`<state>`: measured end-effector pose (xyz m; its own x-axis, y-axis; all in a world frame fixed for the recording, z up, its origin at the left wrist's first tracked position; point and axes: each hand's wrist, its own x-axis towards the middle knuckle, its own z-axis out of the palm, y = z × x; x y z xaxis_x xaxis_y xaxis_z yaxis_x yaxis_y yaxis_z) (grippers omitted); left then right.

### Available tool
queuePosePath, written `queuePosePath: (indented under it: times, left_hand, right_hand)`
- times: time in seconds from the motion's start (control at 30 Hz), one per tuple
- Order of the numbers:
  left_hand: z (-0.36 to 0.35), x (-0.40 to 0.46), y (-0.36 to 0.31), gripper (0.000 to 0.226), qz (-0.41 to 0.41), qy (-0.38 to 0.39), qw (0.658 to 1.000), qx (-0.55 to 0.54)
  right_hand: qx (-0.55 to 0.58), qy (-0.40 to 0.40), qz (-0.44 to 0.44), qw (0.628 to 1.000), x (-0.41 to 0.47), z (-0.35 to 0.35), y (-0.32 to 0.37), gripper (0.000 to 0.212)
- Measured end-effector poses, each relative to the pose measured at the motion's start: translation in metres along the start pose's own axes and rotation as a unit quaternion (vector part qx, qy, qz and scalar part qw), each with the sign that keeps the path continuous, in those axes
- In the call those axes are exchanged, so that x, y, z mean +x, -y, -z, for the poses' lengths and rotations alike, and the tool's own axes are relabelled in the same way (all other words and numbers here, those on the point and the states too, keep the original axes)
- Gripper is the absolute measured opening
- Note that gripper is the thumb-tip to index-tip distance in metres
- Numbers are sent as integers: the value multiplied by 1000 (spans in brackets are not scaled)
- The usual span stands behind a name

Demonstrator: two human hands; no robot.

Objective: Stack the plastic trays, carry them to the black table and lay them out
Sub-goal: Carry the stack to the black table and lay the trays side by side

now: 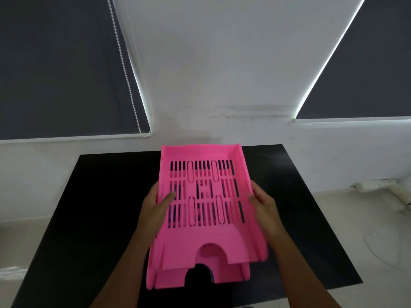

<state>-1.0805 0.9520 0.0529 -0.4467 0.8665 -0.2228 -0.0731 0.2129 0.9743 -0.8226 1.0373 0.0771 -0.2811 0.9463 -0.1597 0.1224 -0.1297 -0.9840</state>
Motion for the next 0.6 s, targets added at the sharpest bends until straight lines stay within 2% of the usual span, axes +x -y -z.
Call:
queuePosePath:
  times: [0.1,0.2,0.23,0.43,0.53,0.6]
  left_hand:
    - [-31,11,-17,72,3,12,1000,7]
    - [-84,13,-31,49,-11,48,999,15]
    - [-103,13,-33,48,-7,54,998,21]
    - [-204,23,-27,53,40,96,992,67]
    - [-238,29,-11,67,66,95,989,94]
    - [-252,29,-2,61,90,98,985,114]
  right_hand:
    - [-3,0,6,1000,12,36,15,33]
    - [-19,-23,-9,1000,20,87,19,36]
    - [-22,-33,-14,999,22,104,20,38]
    - [-52,-85,-47,994,38,192,2,40]
    - [-68,-100,-78,990,45,220,-18,46]
    - [-80,-100,-101,987,49,232,-32,50]
